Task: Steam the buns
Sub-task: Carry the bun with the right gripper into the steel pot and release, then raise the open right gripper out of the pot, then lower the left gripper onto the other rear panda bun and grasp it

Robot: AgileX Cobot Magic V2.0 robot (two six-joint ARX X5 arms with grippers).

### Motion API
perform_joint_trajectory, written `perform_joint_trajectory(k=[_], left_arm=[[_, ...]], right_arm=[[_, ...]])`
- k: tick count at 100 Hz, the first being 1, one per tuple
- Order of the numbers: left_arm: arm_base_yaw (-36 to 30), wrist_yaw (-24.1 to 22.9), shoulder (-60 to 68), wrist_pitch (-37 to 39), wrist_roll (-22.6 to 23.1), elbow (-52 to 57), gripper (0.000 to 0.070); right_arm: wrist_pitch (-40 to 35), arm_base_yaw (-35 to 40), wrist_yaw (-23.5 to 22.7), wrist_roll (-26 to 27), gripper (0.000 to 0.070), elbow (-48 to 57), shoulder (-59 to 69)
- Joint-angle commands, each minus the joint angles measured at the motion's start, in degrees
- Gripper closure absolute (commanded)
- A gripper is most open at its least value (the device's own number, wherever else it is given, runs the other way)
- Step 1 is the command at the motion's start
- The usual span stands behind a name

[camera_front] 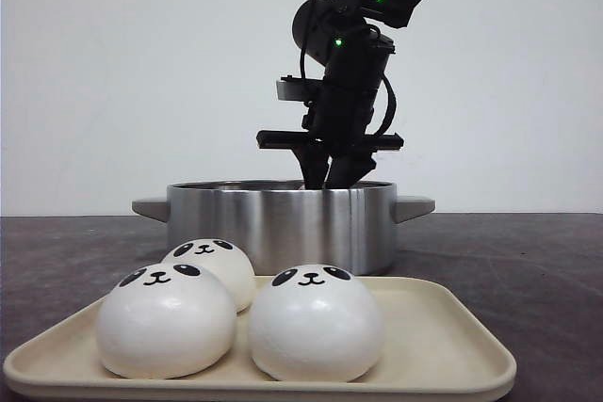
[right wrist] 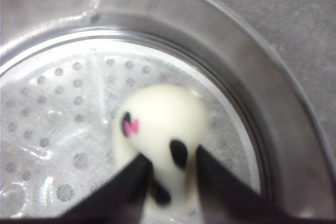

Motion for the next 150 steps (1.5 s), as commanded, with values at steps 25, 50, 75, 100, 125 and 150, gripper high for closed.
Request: perform_joint_trajectory(k=[25,50,75,100,125,150], left_arm=[[-0.26,-0.35,0.39,-0.15,0.42,0.63,0.0184],[-0.26,-0.33,1.11,-1.44,0.94,0.63,0.0191],[-0.35,-0.28,11.63,-5.70,-0.35,0.63,0.0188],[-4.50,-0.31,26.34,-1.18,-1.51,0.85,0.0176],[-9.05,-0.50,40.28,4.61,-2.64,3.52,0.0180],[-11.65,-3.72,53.05,4.63,-3.02,9.07,0.0184]], right_arm=[[-1.64,-0.04,0.09,-0.63,0.0350,1.16,1.57],[-10.38,1.51,-0.39,-0.92,0.0694,5.31,-4.76],[-13.22,8.41,-0.20,-3.17,0.0694,5.31,-23.37],[-14.14,20.20,8.28,-3.17,0.0694,5.31,-42.23],[-15.45,26.25,16.17,-1.55,0.0694,5.31,-52.83],[-16.13,26.34,17.73,-1.09,0.0694,5.31,-56.98]])
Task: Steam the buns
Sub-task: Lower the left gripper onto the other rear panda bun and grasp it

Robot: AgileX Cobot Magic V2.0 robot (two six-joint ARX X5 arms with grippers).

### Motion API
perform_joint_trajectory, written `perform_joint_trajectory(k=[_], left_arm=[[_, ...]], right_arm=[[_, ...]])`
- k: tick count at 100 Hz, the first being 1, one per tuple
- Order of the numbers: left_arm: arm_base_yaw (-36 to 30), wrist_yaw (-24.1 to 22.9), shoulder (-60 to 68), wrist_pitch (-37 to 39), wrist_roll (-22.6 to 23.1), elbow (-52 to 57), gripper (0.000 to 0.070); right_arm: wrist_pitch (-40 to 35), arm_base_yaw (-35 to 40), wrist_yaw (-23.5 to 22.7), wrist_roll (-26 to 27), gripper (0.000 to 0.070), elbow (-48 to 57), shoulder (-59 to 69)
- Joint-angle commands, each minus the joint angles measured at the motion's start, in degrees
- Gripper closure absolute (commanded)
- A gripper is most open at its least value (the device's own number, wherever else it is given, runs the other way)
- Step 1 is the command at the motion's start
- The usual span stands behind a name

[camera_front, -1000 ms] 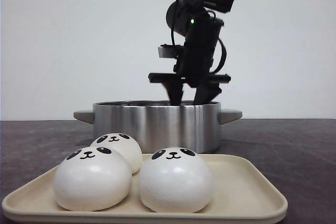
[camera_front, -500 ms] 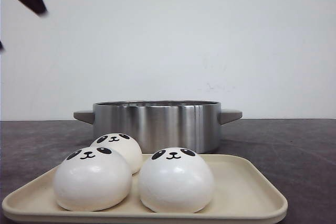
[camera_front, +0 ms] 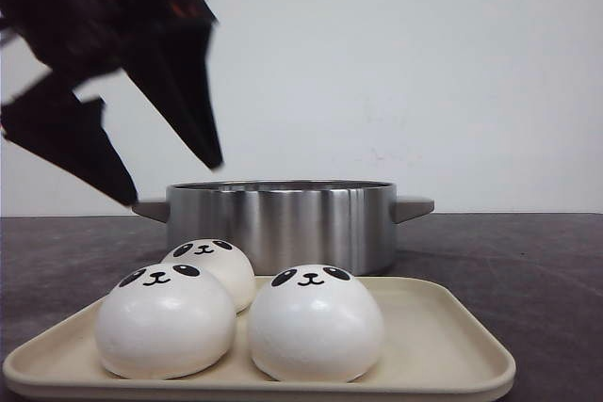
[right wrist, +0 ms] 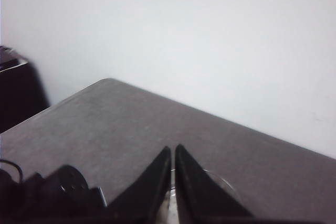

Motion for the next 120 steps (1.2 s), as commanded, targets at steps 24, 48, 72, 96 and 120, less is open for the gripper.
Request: perform_joint_trajectory(k=[24,48,72,96,120], left_arm=[[-0.83,-0.24,10.56,0.24,-3.48,4.17,0.0184],[-1.14,-0.61,14.84,0.17,-4.00,4.17,0.0188],[-1.20,-5.46,14.91,3.76,-6.49,4.17,0.0186],[-1.68,-8.46,15.28,4.48,-6.34,4.17,0.0194],[-1.68,-8.50,15.74,4.31,-4.96,4.17,0.0392]], right_arm=[[-3.34,0.63,1.14,2.91,0.0694,1.05,-1.31],[-5.92,0.63,1.60,4.59,0.0694,1.05,-1.27],[-6.56,0.63,1.53,5.22,0.0694,1.05,-1.27],[-7.45,0.63,1.55,5.25,0.0694,1.05,-1.25],[-7.50,0.63,1.55,5.20,0.0694,1.05,-1.27]])
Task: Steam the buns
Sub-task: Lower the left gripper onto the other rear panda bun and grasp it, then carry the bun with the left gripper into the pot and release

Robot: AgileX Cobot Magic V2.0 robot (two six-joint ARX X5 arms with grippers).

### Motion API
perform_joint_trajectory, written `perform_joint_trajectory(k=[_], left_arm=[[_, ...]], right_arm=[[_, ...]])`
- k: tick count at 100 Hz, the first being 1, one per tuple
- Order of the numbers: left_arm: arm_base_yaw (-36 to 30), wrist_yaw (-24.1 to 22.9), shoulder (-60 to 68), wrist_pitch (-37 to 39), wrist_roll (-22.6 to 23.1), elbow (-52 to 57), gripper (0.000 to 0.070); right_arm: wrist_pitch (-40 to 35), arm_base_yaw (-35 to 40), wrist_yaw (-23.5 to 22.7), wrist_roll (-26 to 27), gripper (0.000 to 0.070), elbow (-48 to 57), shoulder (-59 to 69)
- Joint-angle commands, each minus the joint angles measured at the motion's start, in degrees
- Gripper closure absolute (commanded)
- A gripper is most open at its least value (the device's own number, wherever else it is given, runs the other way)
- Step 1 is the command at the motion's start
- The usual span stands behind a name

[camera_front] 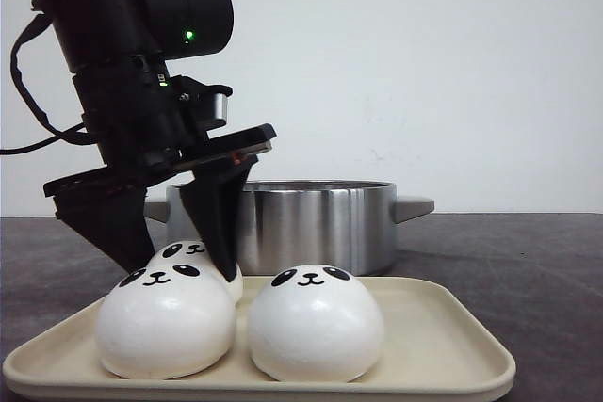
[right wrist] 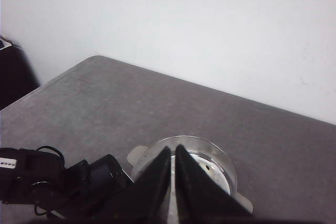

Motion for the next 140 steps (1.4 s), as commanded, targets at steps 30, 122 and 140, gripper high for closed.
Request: perform_joint_trajectory(k=[30,122,140], left_arm=[[-0.44,-0.22,1.49,0.02,4.85,1.16,0.0690],[-2.45,4.28,-10.97,-8.31,12.61,21.22,0.0691],[0.50,1.05,-8.04,-4.83,14.25,22.56,0.0691]], right_arm=[[0.24,0.63,0.11,0.59,0.0694,1.05,0.55],[2.47,0.63,2.97,-0.31,0.0694,1.05,0.59],[2.45,0.63,2.99,-1.60,0.0694,1.05,0.59]])
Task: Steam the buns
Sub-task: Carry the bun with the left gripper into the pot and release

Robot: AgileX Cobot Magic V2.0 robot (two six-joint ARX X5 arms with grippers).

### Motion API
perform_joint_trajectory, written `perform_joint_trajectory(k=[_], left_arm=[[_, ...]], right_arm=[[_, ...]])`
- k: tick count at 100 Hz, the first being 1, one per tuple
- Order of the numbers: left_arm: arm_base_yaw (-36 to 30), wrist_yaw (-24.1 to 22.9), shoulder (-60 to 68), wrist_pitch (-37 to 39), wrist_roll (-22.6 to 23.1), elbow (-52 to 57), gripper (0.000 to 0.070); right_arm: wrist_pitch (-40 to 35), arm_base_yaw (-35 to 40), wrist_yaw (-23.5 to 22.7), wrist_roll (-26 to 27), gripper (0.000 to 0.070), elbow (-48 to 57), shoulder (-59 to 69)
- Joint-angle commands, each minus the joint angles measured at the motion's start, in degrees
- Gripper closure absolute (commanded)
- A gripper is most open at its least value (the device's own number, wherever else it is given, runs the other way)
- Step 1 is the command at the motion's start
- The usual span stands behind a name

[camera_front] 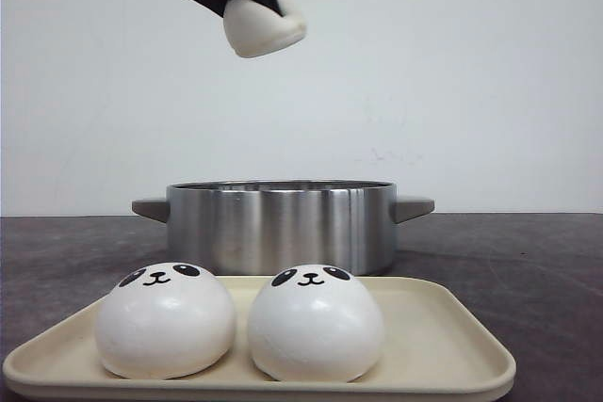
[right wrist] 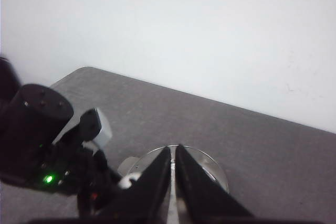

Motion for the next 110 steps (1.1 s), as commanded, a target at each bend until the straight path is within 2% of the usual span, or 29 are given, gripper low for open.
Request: perform_joint_trajectory(k=[1,36,55,83,89,97,101,110], left_arm=[[0.85,-0.63,2.71,1.79,1.77,1.36,0.0691],[8.17,-2.71,17.38,6.73,2.56,4.85,0.0691],[9.81,-2.45,23.21,12.22,2.27,4.98,0.0690],[10.73,-2.51,28.02,14.58,2.10,5.01,0.0654],[10.82,-2.54,28.26,14.36,2.03,4.98,0.0555],[10.91,-2.54,28.30,14.34,1.88,5.01,0.0329],[10.99,-2.54,28.30,14.40,1.60,5.01,0.0248],[11.21,-2.54,28.30,14.25,0.57,5.01,0.0122]], right_arm=[[0.70,0.63,0.20,-0.92,0.0694,1.05,0.57],[0.55,0.63,0.20,-2.16,0.0694,1.05,0.57],[0.42,0.63,0.17,-2.19,0.0694,1.05,0.57],[-1.75,0.63,0.17,-2.14,0.0694,1.05,0.55],[-2.47,0.63,0.20,-2.14,0.0694,1.05,0.55],[-2.82,0.63,0.20,-2.12,0.0694,1.05,0.55],[-2.82,0.63,0.20,-2.14,0.0694,1.05,0.55],[-2.91,0.63,0.17,-2.12,0.0694,1.05,0.55]])
